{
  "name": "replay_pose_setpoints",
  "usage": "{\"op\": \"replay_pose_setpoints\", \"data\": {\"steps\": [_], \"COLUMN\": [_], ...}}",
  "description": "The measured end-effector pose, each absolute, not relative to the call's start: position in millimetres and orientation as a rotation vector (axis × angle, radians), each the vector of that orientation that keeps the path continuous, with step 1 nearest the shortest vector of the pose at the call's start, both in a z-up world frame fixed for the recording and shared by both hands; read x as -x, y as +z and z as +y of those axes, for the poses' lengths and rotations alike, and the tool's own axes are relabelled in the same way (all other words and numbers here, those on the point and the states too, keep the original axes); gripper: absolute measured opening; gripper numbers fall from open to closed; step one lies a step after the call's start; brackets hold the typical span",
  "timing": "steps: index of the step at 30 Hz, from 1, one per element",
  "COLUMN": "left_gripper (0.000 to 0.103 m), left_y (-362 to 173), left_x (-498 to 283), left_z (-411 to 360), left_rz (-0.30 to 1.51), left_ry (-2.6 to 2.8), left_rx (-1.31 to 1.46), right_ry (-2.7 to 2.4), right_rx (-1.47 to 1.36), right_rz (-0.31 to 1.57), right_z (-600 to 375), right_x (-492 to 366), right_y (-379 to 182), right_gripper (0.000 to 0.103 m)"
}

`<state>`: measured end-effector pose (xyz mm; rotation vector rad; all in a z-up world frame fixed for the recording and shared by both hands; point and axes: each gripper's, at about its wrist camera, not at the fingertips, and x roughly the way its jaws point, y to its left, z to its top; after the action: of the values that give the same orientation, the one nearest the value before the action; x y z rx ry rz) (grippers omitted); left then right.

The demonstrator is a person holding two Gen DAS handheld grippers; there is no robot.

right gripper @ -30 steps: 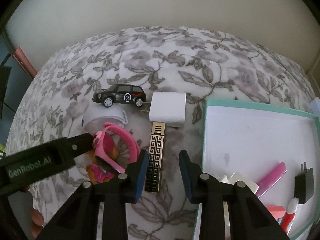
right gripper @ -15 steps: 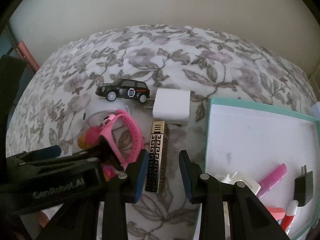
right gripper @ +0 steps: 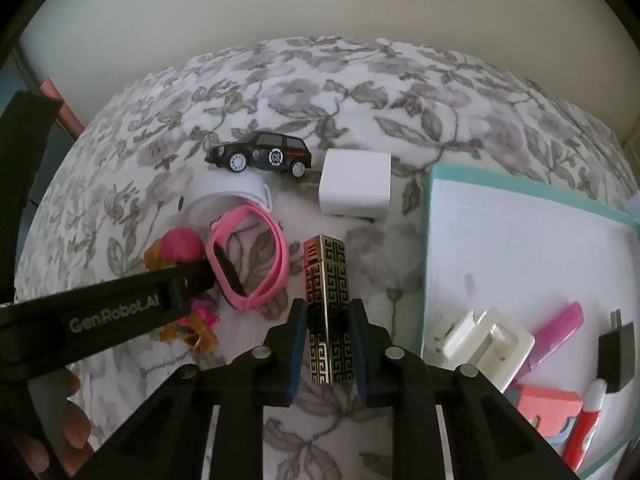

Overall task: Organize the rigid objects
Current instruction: 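Close the right gripper on the gold patterned bar while the left gripper grasps the pink doll, then lift the gold bar with the right gripper while the left gripper lifts the pink doll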

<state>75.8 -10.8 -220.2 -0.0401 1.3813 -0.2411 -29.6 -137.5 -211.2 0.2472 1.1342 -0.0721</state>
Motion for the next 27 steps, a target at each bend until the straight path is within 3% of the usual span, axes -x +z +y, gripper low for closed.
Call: {"op": "replay_pose_setpoints", "data": {"steps": [13,17,18,27], "left_gripper": [0.039,0.039,0.039,0.039], "left_y": [-215,-201,-198,-174], "left_x": [-46,-38,-36,-26], "left_z": [-5,4,5,17], "left_rz": [1.345,1.3,1.291,1.25], "left_ry": [-0.191,-0.152,-0.149,-0.135], "left_rx": [0.009,-0.029,-0.03,-0.043], "right_ry": [-0.098,-0.111,-0.114,-0.127], "right_rx": [-0.283,-0.318,-0.32,-0.381], "right_rz": [1.169,1.174,1.171,1.119], "right_z": [-135,-139,-139,-148], "right_x": [55,65,68,79], "right_y": [-209,-206,-204,-186], "right_gripper": [0.022,0.017,0.005,0.003]}}
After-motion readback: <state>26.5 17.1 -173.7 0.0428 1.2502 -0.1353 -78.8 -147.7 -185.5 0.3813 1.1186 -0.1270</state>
